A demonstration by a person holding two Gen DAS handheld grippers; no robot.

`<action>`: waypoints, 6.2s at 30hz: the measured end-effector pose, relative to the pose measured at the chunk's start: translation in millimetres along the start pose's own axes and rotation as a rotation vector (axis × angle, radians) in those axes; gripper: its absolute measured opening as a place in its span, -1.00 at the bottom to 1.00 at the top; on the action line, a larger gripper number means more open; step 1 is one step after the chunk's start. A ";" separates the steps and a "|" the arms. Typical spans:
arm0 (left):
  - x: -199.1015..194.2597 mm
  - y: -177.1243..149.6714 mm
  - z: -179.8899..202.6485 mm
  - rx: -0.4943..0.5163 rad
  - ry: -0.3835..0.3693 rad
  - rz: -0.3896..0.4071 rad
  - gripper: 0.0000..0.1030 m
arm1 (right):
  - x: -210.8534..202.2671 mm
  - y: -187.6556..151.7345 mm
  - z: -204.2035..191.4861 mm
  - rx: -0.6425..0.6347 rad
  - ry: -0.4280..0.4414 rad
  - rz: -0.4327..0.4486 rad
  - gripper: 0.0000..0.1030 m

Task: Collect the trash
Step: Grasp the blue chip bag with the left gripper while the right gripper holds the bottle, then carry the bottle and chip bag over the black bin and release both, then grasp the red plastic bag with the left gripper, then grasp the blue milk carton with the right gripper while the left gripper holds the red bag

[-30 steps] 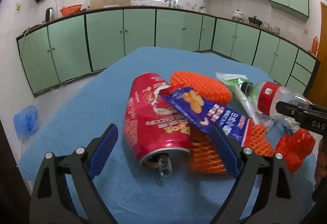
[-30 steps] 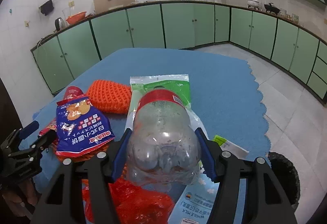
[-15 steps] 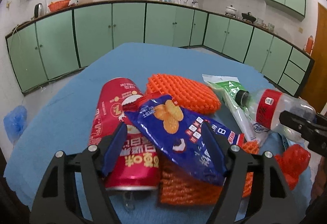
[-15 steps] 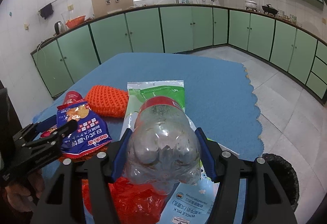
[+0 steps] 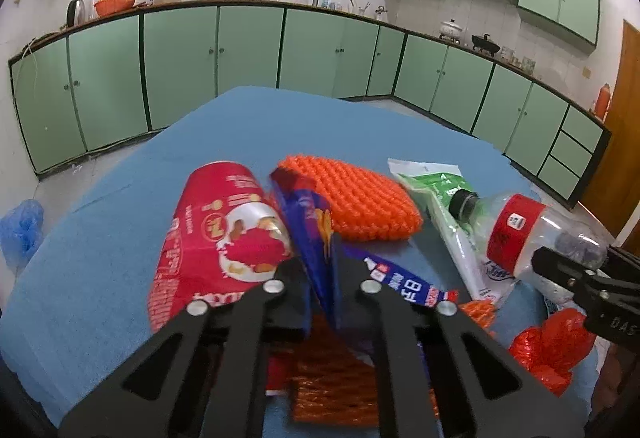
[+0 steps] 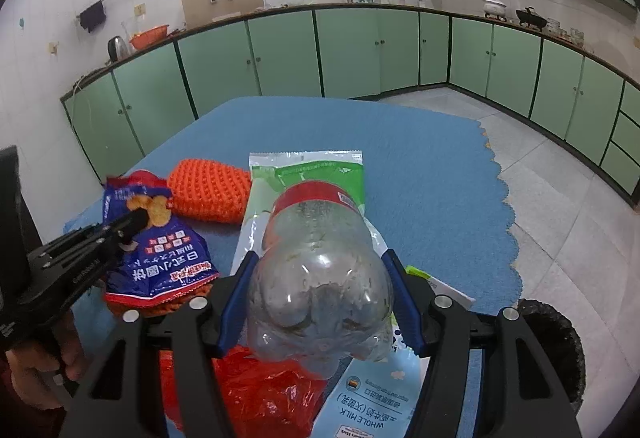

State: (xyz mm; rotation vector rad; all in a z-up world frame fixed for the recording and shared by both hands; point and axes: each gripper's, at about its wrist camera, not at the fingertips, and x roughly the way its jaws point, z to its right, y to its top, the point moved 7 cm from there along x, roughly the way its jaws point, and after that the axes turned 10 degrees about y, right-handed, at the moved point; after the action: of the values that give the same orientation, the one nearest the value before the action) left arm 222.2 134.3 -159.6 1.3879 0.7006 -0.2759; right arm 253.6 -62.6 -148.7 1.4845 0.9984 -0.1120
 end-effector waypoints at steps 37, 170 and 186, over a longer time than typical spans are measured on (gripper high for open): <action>-111.5 63.1 100.4 0.066 -0.184 0.267 -1.00 | -105.9 39.5 25.3 0.044 -0.071 0.204 0.19; -53.9 -45.2 48.9 0.107 -0.100 0.058 -0.89 | -36.5 -61.9 15.4 0.198 -0.348 0.102 0.51; -61.6 -36.8 58.2 0.108 -0.122 0.078 -0.90 | -49.2 -61.6 26.6 0.237 -0.304 0.095 -0.13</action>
State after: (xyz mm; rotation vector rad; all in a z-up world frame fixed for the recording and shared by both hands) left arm 170.6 58.2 -151.0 1.4844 0.5359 -0.3372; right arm 197.6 -119.6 -171.8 1.6682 0.6846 -0.3866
